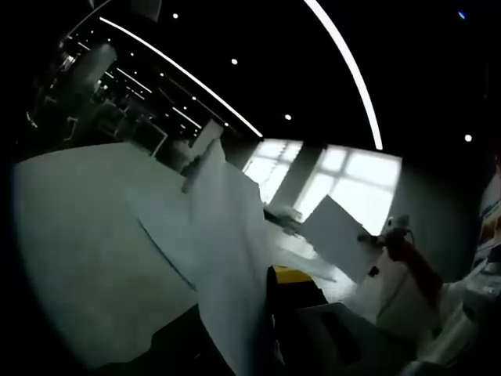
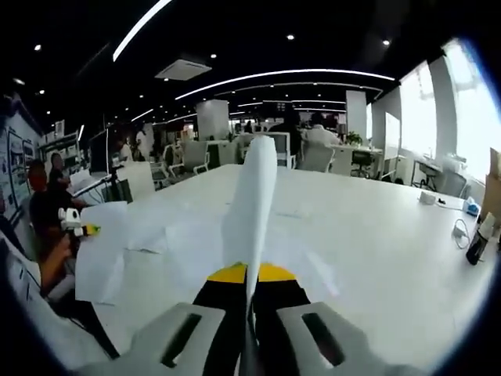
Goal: Organize the stack of printing papers by aligning and flattening the scattered papers on the table
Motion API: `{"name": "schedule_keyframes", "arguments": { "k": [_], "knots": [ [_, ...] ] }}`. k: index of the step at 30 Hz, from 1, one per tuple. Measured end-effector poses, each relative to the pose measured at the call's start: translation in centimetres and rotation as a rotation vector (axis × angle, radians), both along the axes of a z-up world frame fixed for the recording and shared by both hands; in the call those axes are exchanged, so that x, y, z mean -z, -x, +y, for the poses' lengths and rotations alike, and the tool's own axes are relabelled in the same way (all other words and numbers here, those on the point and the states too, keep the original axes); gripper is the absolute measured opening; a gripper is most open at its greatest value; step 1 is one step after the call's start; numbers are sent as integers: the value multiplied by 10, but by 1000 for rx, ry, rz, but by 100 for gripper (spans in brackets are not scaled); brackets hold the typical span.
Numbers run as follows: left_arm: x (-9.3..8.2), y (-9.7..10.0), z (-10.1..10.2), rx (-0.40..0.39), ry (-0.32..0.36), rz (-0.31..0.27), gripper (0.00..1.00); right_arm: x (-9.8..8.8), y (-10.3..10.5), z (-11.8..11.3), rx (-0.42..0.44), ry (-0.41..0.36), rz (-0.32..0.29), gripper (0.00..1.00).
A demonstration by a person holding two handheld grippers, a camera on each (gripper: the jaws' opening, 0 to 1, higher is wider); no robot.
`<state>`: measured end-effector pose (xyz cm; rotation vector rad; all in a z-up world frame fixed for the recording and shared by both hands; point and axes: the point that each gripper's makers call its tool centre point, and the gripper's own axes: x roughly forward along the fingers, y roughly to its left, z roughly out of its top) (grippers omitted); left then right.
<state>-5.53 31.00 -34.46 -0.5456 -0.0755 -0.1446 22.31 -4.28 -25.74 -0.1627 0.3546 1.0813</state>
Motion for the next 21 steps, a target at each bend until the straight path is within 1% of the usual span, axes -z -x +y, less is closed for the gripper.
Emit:
{"name": "schedule_keyframes", "arguments": {
  "k": [4,7,12,21],
  "knots": [
    [0,0,1,-1,1,-1,6,-2,9,10,-31,4,-5,0],
    [0,0,1,-3,0,-1,6,-3,13,14,-46,12,-9,0],
    [0,0,0,-5,-1,-2,6,-8,17,22,-73,5,-11,0],
    [0,0,-1,-8,-3,-2,6,-11,30,37,-127,-1,-9,0]
  ]
}}
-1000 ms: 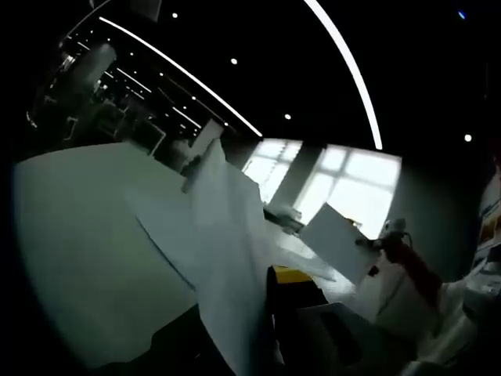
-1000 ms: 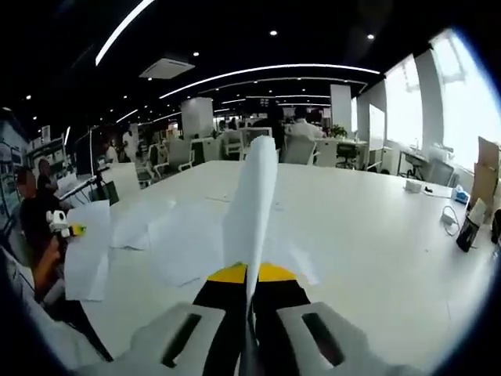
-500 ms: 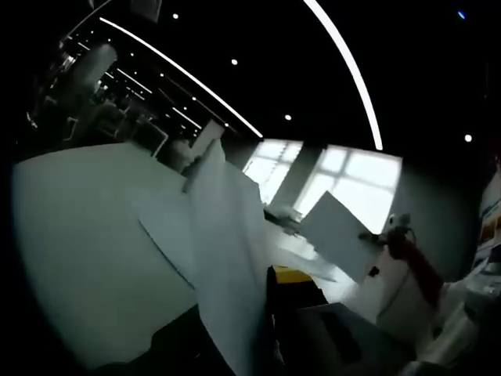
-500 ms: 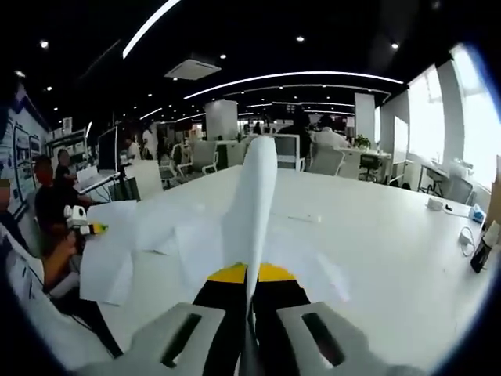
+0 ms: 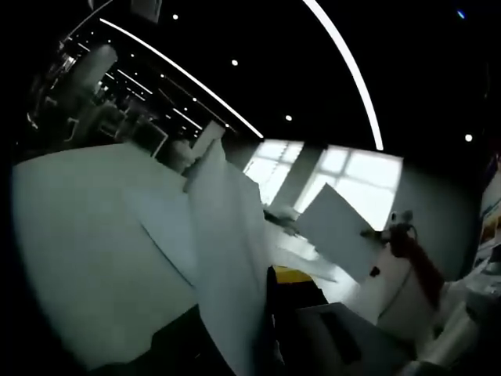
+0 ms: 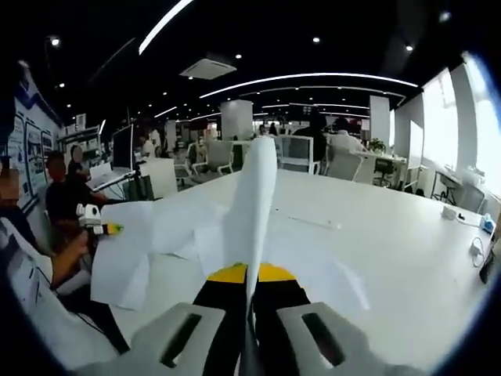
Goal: Organize the stack of printing papers by aligning and flattening the scattered papers on the table
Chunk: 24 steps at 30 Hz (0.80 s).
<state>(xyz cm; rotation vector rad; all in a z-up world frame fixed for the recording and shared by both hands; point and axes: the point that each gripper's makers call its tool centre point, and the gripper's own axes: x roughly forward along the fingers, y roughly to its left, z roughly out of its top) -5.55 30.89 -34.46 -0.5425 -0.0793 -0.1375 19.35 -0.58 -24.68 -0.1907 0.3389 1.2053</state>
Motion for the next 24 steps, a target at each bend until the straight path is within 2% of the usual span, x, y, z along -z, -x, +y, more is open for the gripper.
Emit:
{"name": "schedule_keyframes", "arguments": {
  "k": [24],
  "knots": [
    [2,-1,7,-20,2,11,6,-12,35,31,-113,-38,-1,0]
  ]
}}
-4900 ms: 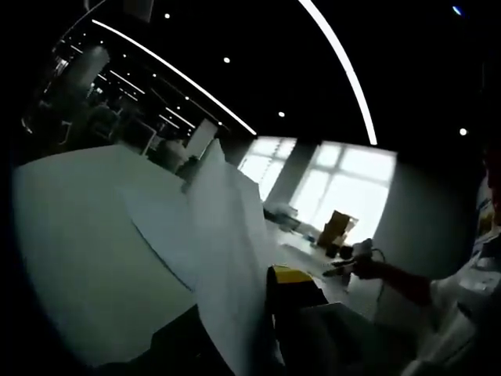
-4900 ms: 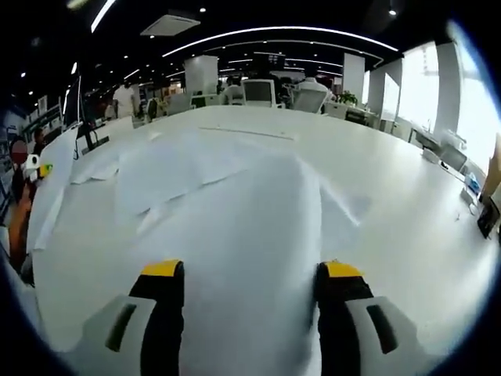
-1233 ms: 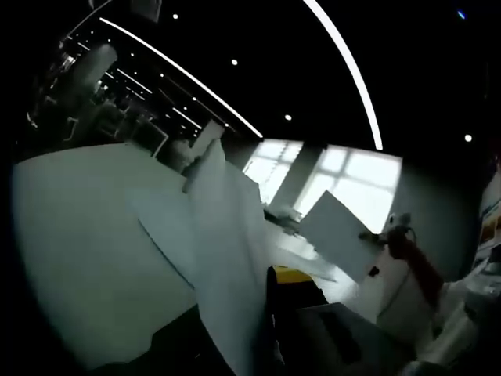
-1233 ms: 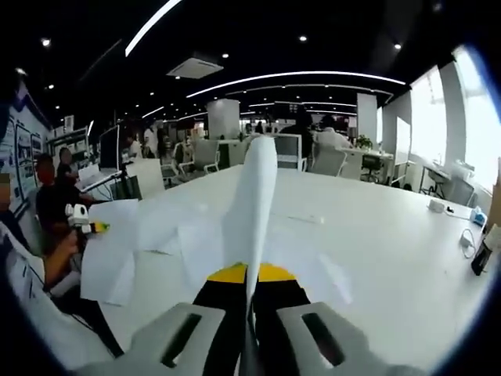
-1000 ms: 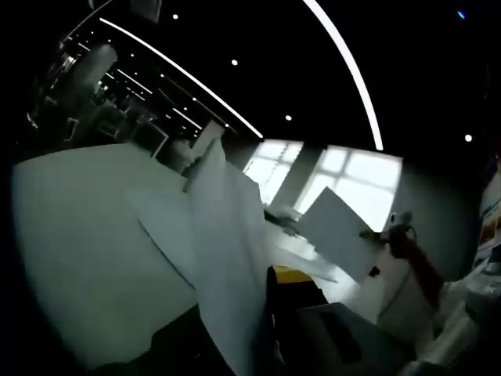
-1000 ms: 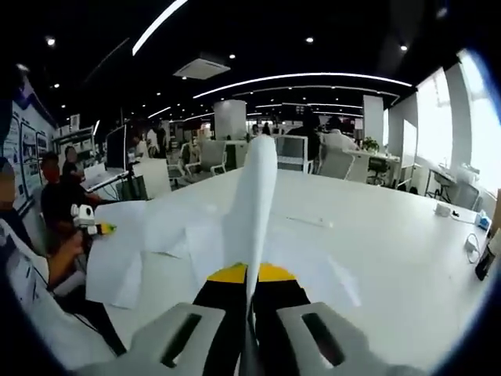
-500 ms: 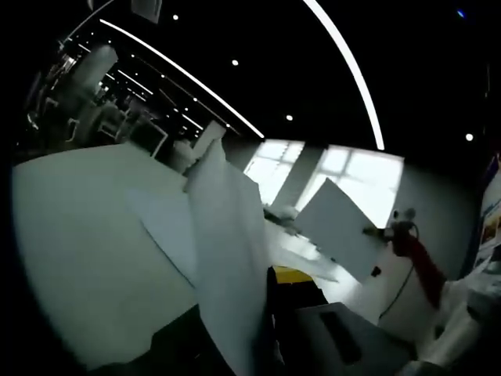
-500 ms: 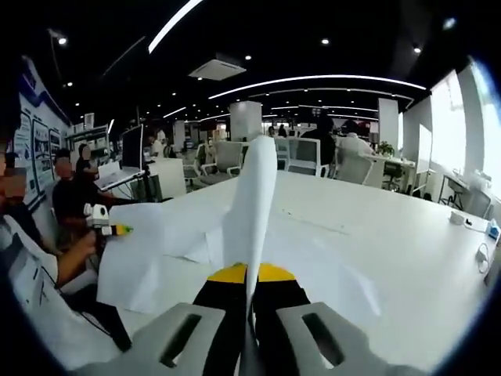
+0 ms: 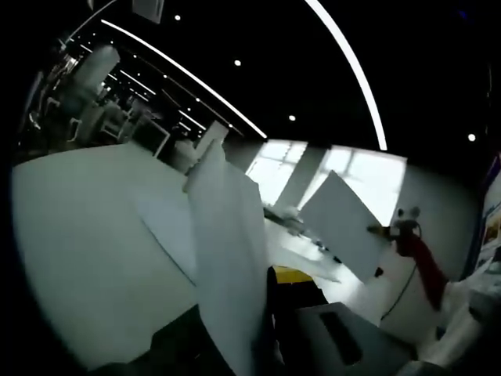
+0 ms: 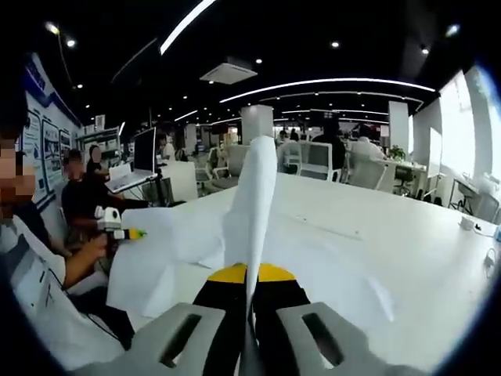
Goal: Organize the stack of printing papers by aligning and flattening the scattered papers on the table
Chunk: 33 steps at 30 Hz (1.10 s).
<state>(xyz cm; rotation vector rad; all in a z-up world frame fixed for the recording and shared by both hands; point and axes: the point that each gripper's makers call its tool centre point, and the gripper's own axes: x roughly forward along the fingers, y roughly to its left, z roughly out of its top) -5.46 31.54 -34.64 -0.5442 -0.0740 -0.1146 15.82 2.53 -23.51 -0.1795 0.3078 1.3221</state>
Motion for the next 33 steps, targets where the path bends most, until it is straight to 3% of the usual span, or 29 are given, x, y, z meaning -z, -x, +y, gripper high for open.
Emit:
{"name": "schedule_keyframes", "arguments": {
  "k": [33],
  "knots": [
    [2,0,3,-23,7,6,6,3,32,48,-115,-23,25,0]
  ]
}}
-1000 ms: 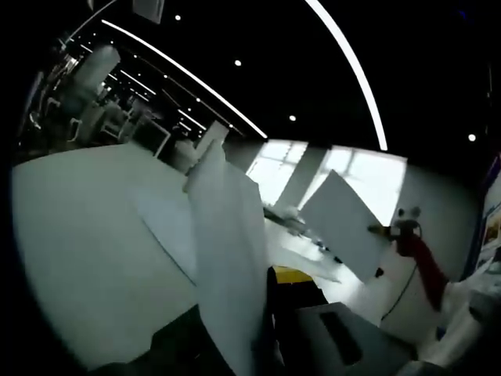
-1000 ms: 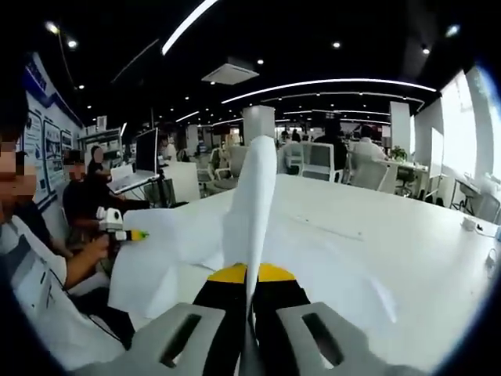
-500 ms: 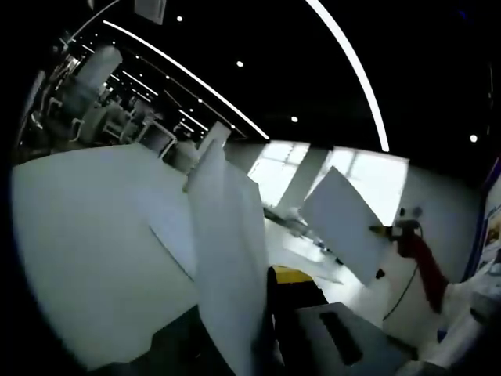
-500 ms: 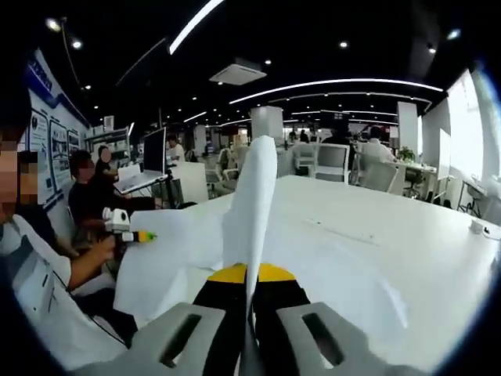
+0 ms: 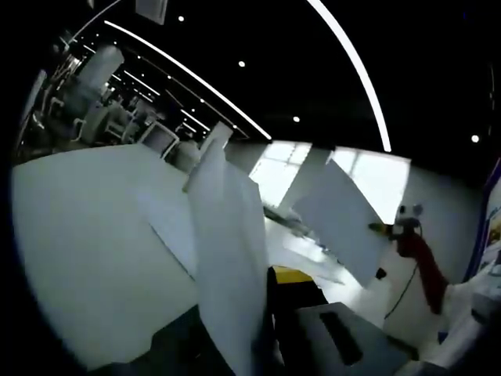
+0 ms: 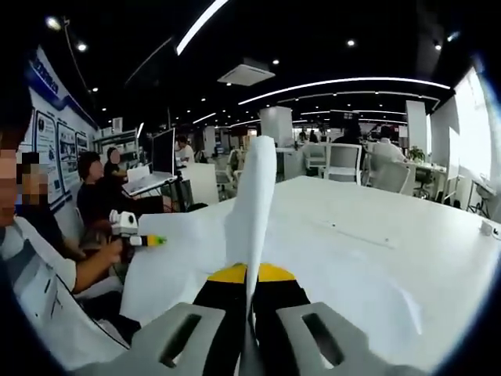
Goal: Organize the stack of printing papers by aligning and flattening the scattered papers on the table
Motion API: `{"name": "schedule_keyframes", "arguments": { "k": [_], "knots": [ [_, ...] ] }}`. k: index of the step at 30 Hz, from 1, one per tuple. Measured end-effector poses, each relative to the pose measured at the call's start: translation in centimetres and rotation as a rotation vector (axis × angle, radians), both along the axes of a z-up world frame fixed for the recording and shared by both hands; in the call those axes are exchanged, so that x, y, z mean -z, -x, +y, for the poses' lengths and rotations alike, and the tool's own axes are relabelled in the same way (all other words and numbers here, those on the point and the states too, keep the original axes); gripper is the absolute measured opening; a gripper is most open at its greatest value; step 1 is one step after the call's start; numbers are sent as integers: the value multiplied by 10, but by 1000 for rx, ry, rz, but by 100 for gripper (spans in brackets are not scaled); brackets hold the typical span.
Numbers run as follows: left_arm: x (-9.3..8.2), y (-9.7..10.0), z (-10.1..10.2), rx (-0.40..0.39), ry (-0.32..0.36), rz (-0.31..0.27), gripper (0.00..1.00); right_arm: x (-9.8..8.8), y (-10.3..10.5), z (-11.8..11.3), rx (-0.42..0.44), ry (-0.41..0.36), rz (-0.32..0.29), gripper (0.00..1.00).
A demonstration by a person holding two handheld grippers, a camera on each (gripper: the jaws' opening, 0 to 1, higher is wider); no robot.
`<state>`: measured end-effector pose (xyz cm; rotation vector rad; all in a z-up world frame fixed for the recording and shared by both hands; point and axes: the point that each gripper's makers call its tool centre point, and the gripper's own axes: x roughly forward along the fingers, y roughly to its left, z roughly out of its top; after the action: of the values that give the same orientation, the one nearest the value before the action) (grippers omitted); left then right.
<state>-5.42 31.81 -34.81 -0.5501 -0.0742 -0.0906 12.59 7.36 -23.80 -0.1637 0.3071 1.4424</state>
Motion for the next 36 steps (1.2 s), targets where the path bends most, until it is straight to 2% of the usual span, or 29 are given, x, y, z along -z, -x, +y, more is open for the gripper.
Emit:
{"name": "schedule_keyframes", "arguments": {
  "k": [36],
  "knots": [
    [1,0,1,-8,9,0,6,1,42,52,-149,-42,48,0]
  ]
}}
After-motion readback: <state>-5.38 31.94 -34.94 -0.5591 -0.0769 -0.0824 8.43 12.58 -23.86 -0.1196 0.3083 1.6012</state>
